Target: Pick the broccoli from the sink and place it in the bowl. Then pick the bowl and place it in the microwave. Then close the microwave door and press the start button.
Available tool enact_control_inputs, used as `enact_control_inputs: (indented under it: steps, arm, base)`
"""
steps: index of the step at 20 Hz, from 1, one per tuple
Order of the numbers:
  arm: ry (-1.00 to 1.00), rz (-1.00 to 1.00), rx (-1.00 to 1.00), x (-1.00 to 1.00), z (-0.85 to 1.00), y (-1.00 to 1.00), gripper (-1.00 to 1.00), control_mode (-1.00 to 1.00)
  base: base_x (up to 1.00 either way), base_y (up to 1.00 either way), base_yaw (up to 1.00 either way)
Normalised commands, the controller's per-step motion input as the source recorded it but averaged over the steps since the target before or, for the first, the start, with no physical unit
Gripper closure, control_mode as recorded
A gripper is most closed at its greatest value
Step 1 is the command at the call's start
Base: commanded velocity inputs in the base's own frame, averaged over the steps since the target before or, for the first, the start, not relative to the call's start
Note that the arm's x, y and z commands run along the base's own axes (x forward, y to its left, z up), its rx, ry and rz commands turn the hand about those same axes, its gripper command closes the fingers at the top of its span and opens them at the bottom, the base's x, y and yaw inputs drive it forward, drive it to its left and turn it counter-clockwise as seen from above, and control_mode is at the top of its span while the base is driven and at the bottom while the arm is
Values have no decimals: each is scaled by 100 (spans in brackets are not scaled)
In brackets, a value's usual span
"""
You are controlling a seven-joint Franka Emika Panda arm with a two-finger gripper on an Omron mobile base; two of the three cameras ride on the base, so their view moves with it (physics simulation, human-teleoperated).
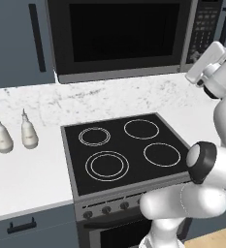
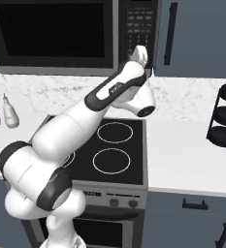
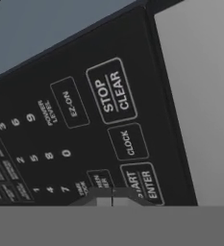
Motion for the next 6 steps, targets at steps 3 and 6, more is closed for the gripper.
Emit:
enact_control_inputs:
  steps: [3,6]
  arm:
    - [-7,0,1,-81,0,-23,100,-100]
    - [-5,0,0,-100,-3,-42,100,-100]
  base:
    - [0,0,0]
    - [0,0,0]
